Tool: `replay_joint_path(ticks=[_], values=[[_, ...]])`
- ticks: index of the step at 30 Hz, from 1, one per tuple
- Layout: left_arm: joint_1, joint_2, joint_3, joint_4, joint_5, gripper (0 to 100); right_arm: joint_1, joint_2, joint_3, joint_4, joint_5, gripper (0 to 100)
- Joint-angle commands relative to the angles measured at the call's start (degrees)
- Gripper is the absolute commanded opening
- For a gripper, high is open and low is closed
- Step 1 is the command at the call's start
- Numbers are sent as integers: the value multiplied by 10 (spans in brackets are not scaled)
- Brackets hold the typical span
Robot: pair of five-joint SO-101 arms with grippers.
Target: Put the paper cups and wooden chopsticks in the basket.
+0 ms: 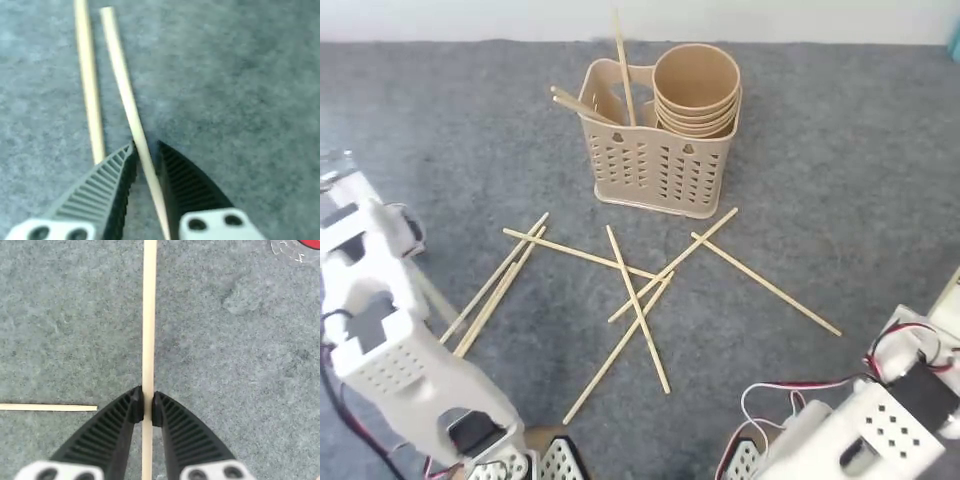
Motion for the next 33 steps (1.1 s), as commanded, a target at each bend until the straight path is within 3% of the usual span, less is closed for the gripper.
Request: replay_joint_path(ticks=[1,8,18,26,33], values=[[-2,-2,9,-8,-5,13,-1,-14,-3,5,5,8],[5,-101,-14,91,-2,12,-1,-14,-7,4,4,8],[38,-374,-7,136,-1,12,-9,-14,-164,-11,-44,8],[55,-593,136,97,-1,12,-126,-14,-280,-26,-53,8],[55,-801,327,40,0,12,-244,-14,-313,-160,-115,8]])
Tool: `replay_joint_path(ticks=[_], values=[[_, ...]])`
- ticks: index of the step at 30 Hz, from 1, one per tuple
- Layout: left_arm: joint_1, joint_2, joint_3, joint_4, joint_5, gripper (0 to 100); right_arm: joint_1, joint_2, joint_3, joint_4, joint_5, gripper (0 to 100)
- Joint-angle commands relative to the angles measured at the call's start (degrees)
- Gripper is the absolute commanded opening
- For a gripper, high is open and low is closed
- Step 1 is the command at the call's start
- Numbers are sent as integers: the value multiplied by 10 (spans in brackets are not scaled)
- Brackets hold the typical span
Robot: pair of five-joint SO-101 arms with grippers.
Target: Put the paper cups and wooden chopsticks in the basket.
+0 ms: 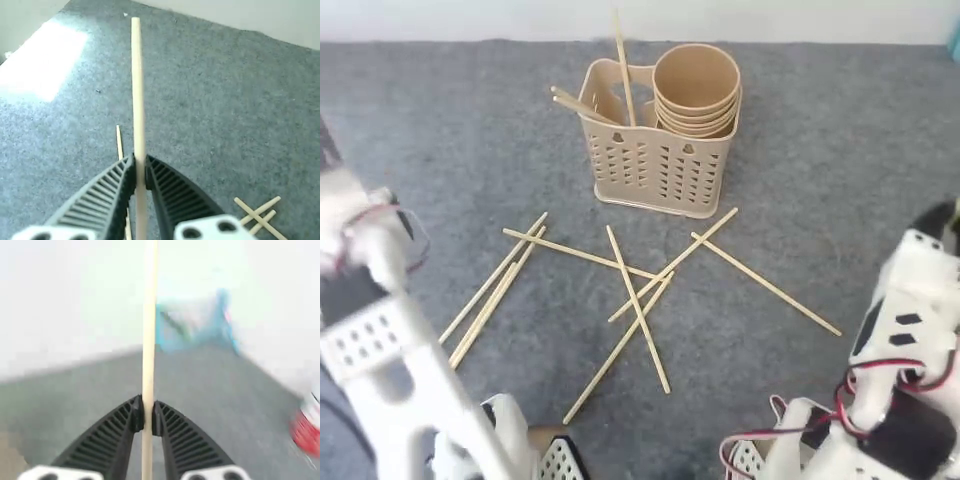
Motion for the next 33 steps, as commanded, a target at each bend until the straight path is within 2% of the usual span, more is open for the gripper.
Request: replay_joint_path(ticks=[1,7,14,19,28,33], values=[[4,-112,77,-15,5,12,-77,0,-33,-102,-23,8],[5,-222,231,-56,85,12,-176,6,-31,-186,-24,8],[5,-326,291,-76,154,12,-309,7,-28,-297,-19,9],[4,-389,386,-165,212,12,-371,52,7,-447,-18,9],[4,-527,523,-258,218,12,-467,221,9,-638,-18,9],[5,-598,555,-247,217,12,-510,320,9,-747,-18,9]])
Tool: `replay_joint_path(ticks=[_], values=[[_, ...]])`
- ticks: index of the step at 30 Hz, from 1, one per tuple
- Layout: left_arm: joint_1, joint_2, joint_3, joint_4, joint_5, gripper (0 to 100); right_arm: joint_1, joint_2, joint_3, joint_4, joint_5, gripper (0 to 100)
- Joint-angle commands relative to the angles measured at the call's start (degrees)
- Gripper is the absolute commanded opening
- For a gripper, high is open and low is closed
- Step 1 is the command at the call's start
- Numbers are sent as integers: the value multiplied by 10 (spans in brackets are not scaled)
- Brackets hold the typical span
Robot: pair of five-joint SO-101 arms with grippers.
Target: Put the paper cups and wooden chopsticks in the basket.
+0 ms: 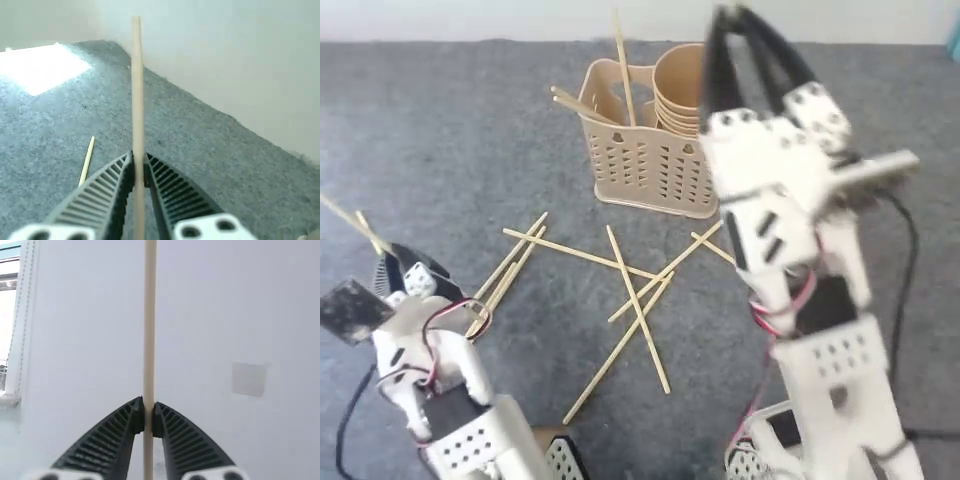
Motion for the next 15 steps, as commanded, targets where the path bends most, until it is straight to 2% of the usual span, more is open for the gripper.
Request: replay_joint_path(ticks=[1,8,15], values=[[7,-36,2,-9,4,12,-36,92,-5,-114,-2,9],[19,-31,4,-9,4,12,-61,205,-5,-248,-2,9],[19,-31,5,-10,3,12,-59,247,1,-257,-5,9]])
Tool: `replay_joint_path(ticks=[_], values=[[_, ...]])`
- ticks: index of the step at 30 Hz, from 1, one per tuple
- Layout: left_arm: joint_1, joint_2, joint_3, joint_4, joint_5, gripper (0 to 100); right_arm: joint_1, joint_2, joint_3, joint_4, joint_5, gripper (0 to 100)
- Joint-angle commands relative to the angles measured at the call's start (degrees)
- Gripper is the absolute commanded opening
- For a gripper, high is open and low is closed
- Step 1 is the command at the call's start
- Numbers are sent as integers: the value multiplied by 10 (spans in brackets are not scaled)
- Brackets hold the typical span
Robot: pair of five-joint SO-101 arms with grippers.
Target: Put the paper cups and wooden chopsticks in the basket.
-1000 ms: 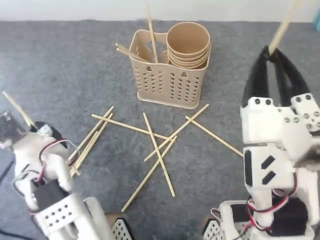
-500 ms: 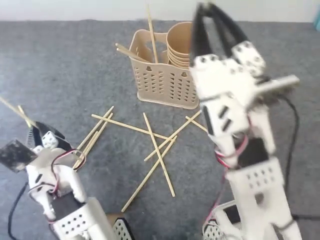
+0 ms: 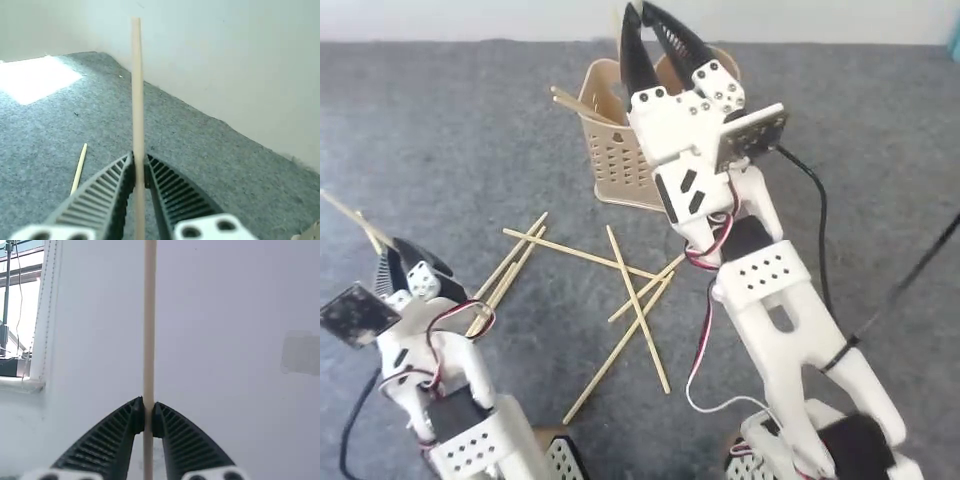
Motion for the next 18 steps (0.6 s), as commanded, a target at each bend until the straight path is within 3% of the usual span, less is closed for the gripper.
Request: replay_joint_path(ticks=[1,7,13,18], values=[[5,-11,-3,-10,1,12,1,11,4,-13,-6,9],[5,-11,-3,-10,1,12,0,43,15,-17,-6,13],[4,-11,-2,-10,1,12,0,63,14,-13,-5,131],[4,-11,0,-10,1,12,0,37,15,-10,-4,85]])
